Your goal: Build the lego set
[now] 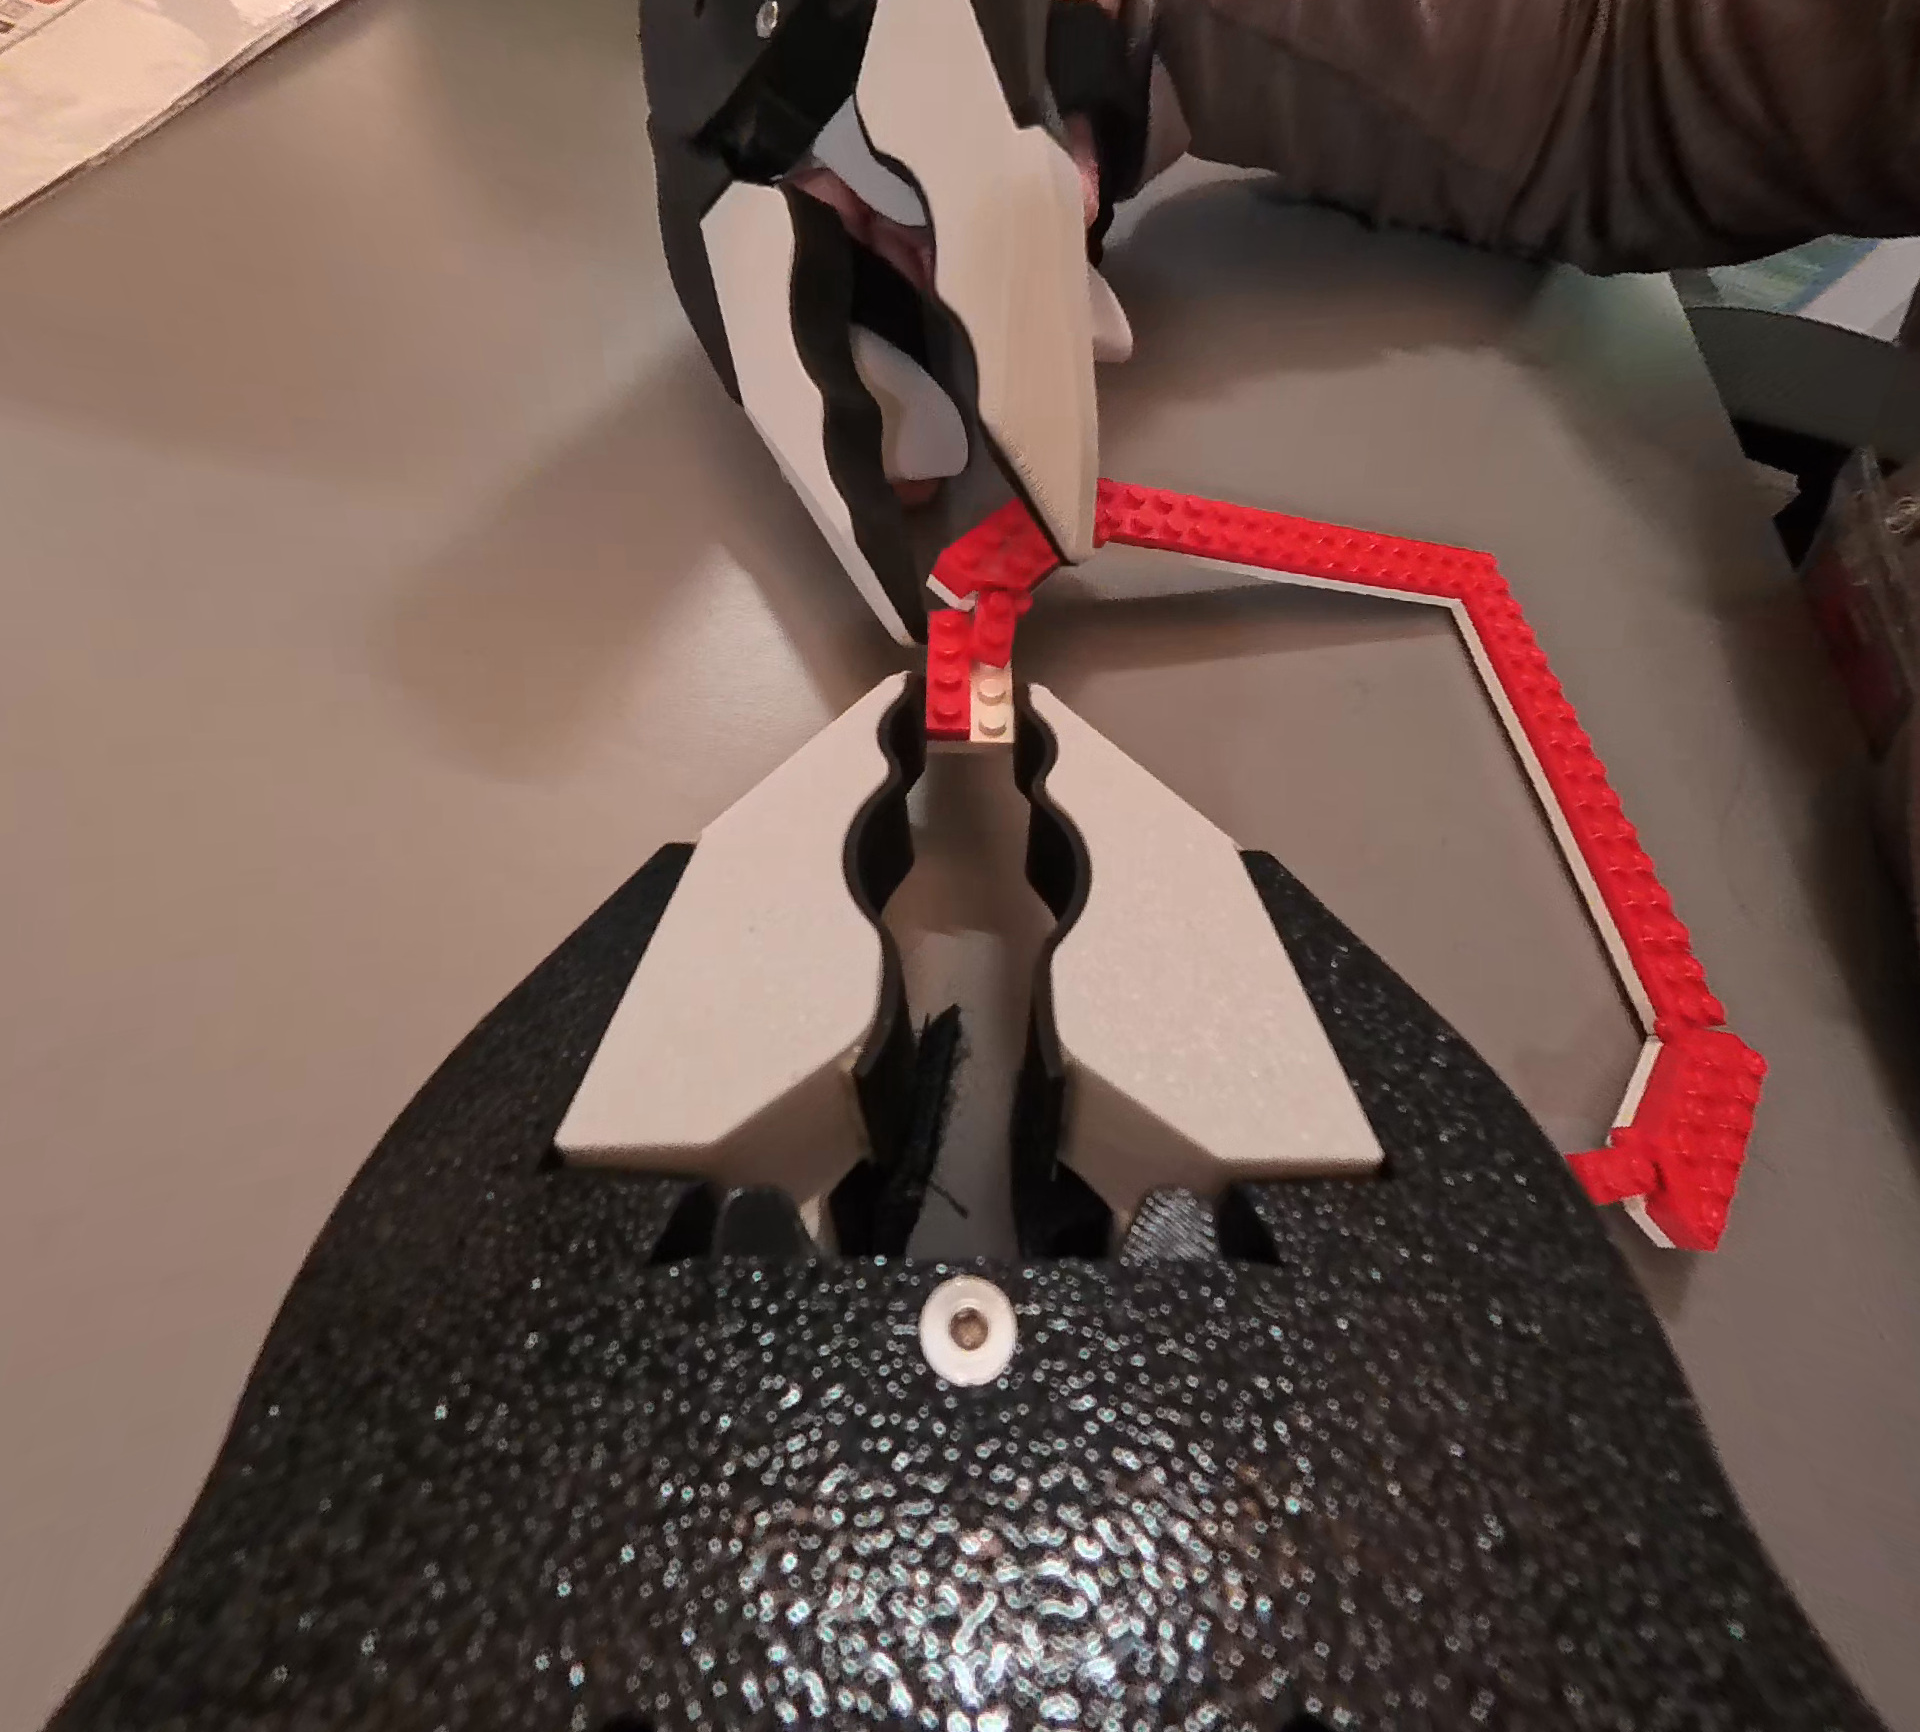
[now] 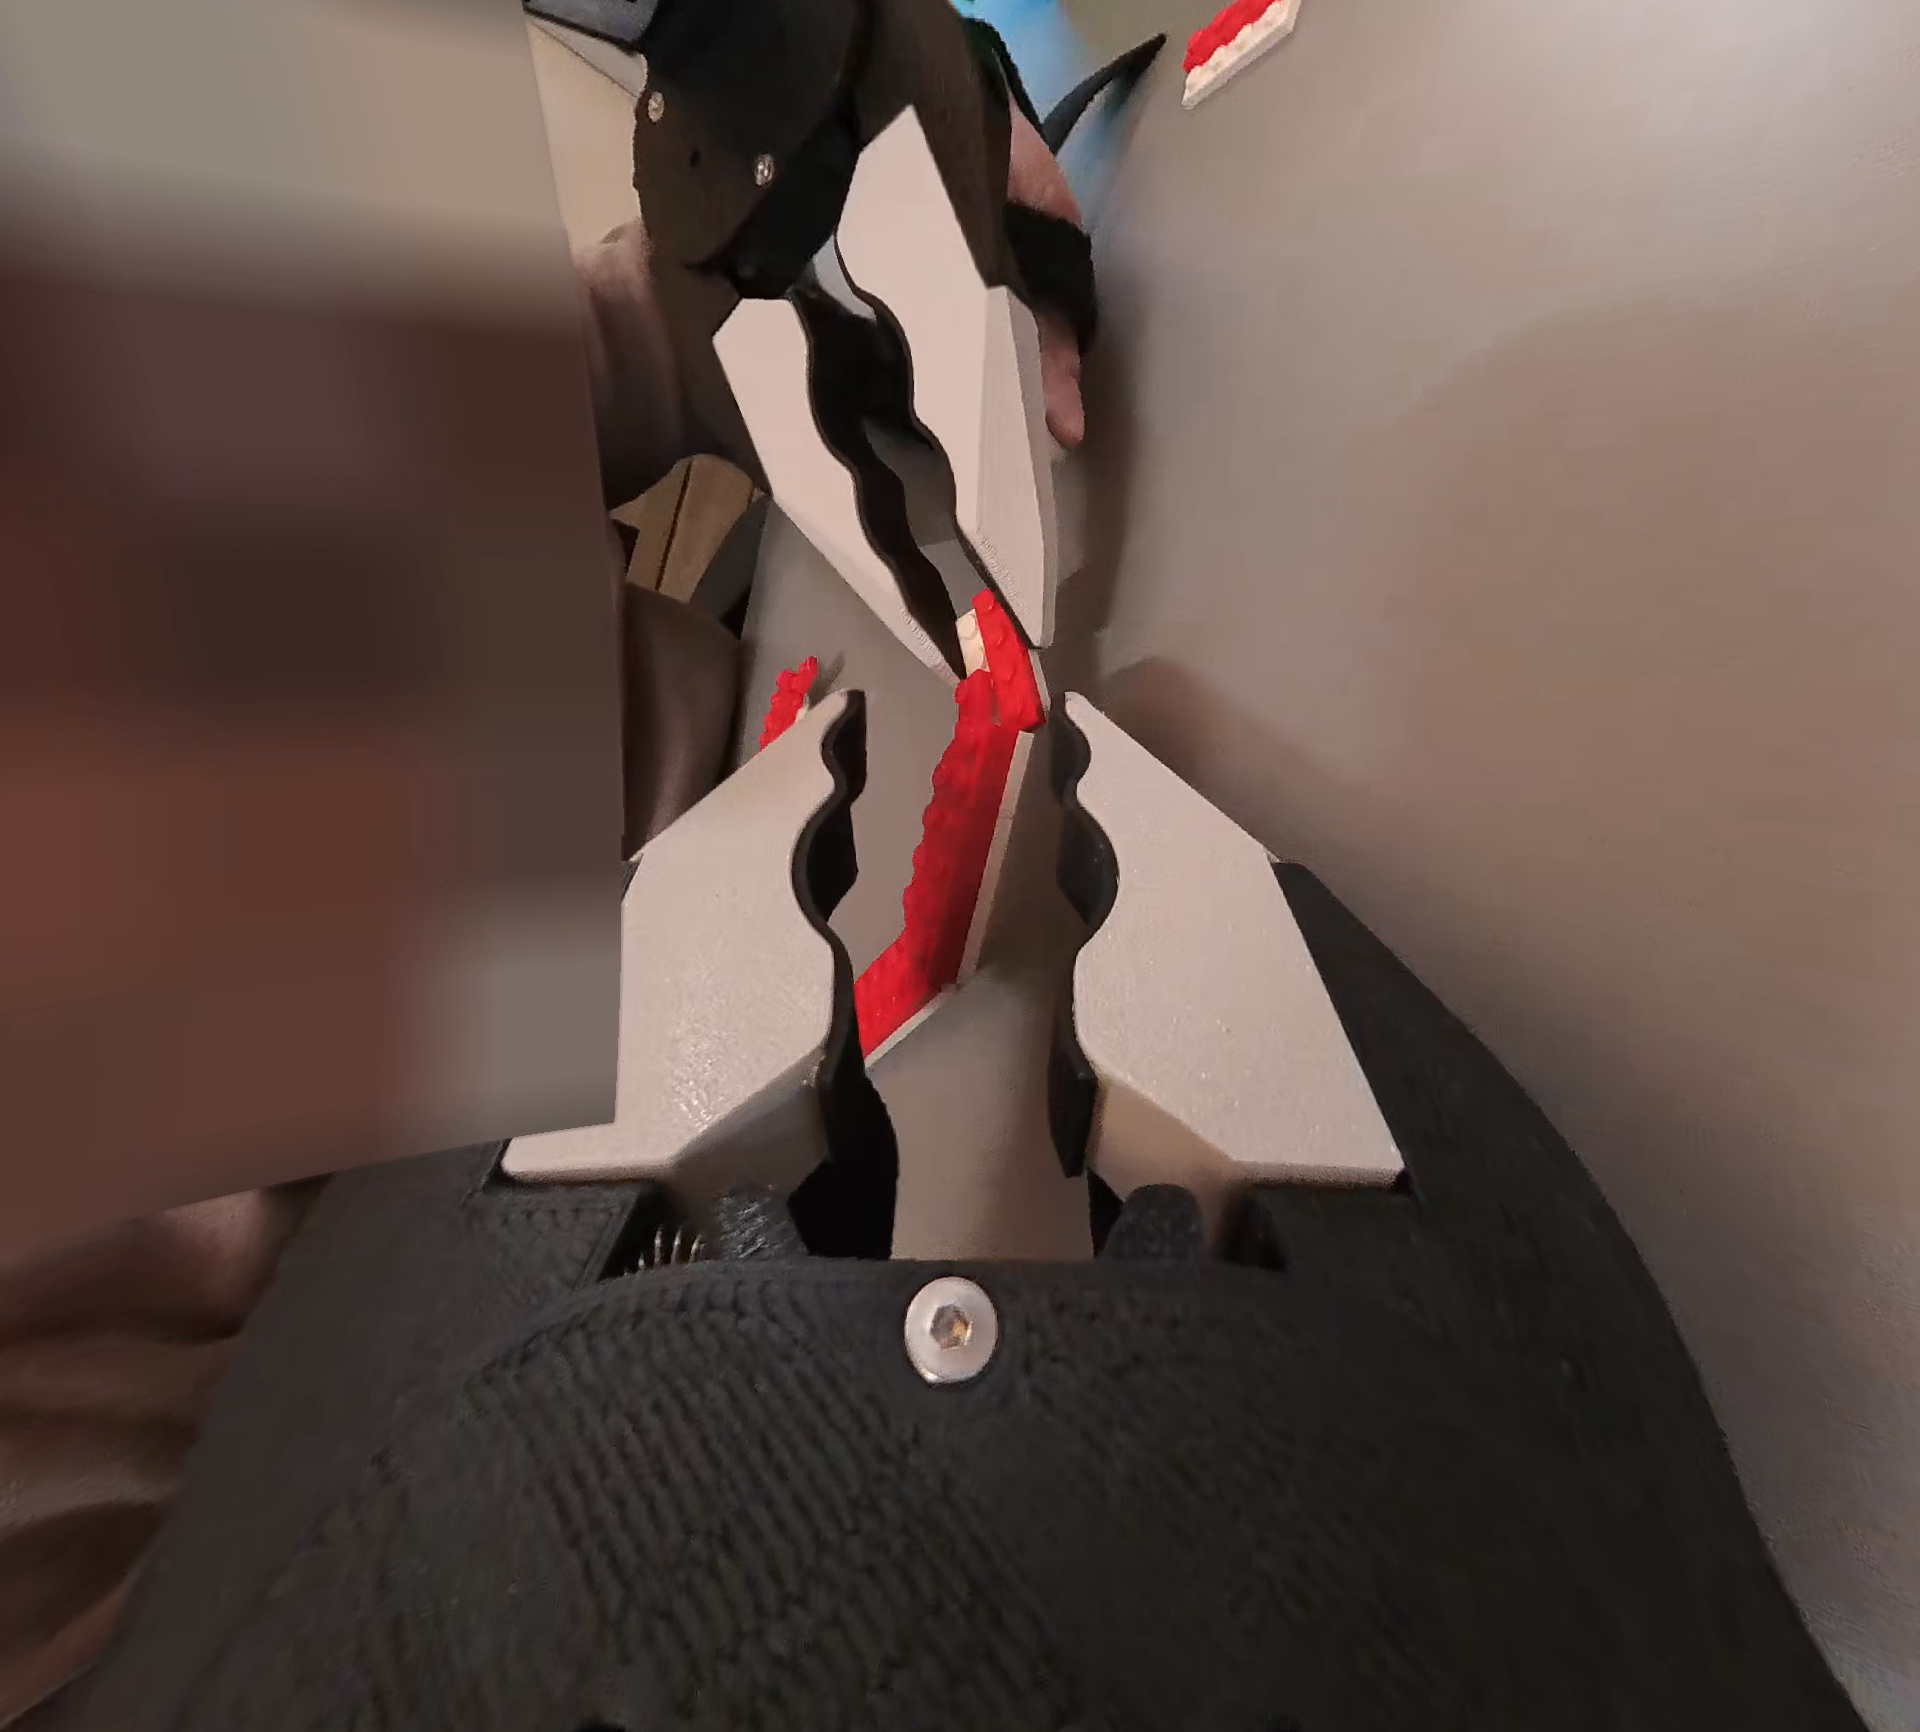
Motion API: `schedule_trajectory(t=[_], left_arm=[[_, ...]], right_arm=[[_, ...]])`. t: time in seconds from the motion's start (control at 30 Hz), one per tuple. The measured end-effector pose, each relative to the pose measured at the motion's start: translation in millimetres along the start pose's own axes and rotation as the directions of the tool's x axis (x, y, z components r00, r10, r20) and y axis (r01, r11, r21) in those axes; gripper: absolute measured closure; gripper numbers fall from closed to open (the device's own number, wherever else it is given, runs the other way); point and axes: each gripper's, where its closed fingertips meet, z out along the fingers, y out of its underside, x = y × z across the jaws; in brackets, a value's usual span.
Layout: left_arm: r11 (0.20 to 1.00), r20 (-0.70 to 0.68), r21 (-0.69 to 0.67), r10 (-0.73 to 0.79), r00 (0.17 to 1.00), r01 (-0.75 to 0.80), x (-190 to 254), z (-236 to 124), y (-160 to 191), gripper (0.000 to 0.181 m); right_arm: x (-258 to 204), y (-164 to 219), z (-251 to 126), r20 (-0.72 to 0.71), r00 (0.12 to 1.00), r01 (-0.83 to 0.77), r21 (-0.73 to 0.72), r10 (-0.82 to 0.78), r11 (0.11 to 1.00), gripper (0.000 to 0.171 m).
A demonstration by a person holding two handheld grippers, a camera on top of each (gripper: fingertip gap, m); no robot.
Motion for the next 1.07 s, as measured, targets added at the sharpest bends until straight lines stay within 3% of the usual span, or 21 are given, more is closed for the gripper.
schedule_trajectory(t=[0.33, 0.77, 1.07], left_arm=[[1.0, -0.007, 0.014, 0.008, 1.0, -0.008, 1.6, -0.7, -1.8, 0.167], [0.998, -0.011, 0.046, 0.049, 0.999, -0.048, 5.4, -1.3, -6.7, 0.167], [0.985, 0.045, 0.054, 0.161, 0.986, -0.164, 6.0, -0.4, -9.1, 0.167]], right_arm=[[4.2, 5.8, 3.4, -0.036, 0.999, 0.013, -0.031, -0.014, 0.999, 0.148], [-0.2, 4.3, 2.2, 0.019, 1.0, -0.017, 0.006, 0.017, 1.0, 0.153], [-1.7, 4.4, 1.6, 0.036, 0.999, -0.018, 0.012, 0.018, 1.0, 0.155]])
